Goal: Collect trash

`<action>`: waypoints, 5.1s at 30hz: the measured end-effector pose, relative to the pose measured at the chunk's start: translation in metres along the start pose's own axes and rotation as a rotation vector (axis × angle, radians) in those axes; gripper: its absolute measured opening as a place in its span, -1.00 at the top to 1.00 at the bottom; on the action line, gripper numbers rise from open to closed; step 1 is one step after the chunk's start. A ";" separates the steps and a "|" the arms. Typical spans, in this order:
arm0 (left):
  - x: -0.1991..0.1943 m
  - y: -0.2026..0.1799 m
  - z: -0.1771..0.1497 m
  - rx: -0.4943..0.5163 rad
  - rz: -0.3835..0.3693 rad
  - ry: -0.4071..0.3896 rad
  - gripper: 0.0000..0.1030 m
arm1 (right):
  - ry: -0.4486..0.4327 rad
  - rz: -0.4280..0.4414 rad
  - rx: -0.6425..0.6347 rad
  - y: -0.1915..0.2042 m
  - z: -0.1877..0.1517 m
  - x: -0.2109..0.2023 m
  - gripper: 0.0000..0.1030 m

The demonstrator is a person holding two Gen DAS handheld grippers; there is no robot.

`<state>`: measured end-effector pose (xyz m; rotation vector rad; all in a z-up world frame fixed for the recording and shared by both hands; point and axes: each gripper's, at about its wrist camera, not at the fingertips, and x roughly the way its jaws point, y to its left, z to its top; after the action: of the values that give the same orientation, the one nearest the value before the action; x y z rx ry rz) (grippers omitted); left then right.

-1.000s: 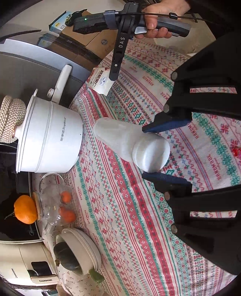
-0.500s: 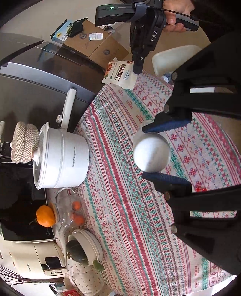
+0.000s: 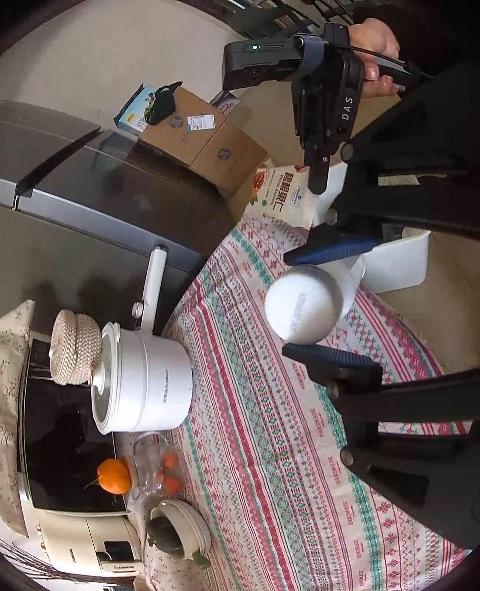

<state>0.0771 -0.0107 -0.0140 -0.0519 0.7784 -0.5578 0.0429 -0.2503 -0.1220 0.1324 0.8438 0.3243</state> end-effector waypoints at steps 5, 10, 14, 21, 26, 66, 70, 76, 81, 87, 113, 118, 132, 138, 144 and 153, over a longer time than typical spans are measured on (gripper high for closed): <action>0.015 -0.033 -0.009 0.064 -0.069 0.050 0.15 | -0.003 -0.012 -0.009 -0.016 -0.013 -0.018 0.83; 0.034 -0.070 -0.024 0.149 -0.137 0.110 0.15 | 0.017 -0.053 0.055 -0.056 -0.030 -0.029 0.83; 0.054 -0.095 -0.038 0.208 -0.160 0.172 0.15 | 0.071 -0.085 0.091 -0.080 -0.052 -0.025 0.83; 0.087 -0.125 -0.063 0.296 -0.180 0.226 0.14 | 0.158 -0.121 0.125 -0.109 -0.086 -0.016 0.82; 0.109 -0.132 -0.075 0.305 -0.168 0.281 0.10 | 0.200 -0.132 0.154 -0.124 -0.096 -0.009 0.82; 0.037 -0.062 -0.078 0.120 0.244 0.238 -0.98 | 0.108 -0.263 0.128 -0.078 -0.087 -0.029 -0.84; 0.013 -0.061 -0.078 0.076 0.294 0.187 -0.98 | 0.017 -0.315 0.078 -0.049 -0.086 -0.054 -1.00; -0.011 -0.068 -0.082 0.031 0.330 0.139 -0.98 | -0.093 -0.415 0.017 -0.016 -0.088 -0.078 -1.00; -0.021 -0.075 -0.084 0.023 0.321 0.116 -0.98 | -0.162 -0.427 0.028 -0.008 -0.086 -0.094 -1.00; -0.027 -0.080 -0.082 0.031 0.325 0.069 -0.98 | -0.199 -0.428 0.044 -0.008 -0.084 -0.100 -1.00; -0.029 -0.075 -0.083 -0.003 0.323 0.058 -0.98 | -0.140 -0.448 0.020 -0.006 -0.090 -0.081 -1.00; -0.030 -0.075 -0.083 -0.005 0.323 0.061 -0.98 | -0.138 -0.447 0.021 -0.005 -0.090 -0.081 -1.00; -0.030 -0.076 -0.083 -0.007 0.321 0.059 -0.98 | -0.137 -0.446 0.019 -0.004 -0.090 -0.080 -1.00; -0.029 -0.078 -0.083 -0.007 0.322 0.058 -0.98 | -0.134 -0.446 0.019 -0.004 -0.090 -0.080 -1.00; -0.030 -0.078 -0.084 -0.004 0.321 0.059 -0.98 | -0.136 -0.446 0.018 -0.004 -0.090 -0.079 -1.00; -0.032 -0.079 -0.085 0.009 0.326 0.051 -0.98 | -0.131 -0.449 0.018 -0.005 -0.087 -0.078 -1.00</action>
<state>-0.0351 -0.0495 -0.0347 0.0966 0.8143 -0.2538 -0.0702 -0.2818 -0.1251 -0.0207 0.7231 -0.1124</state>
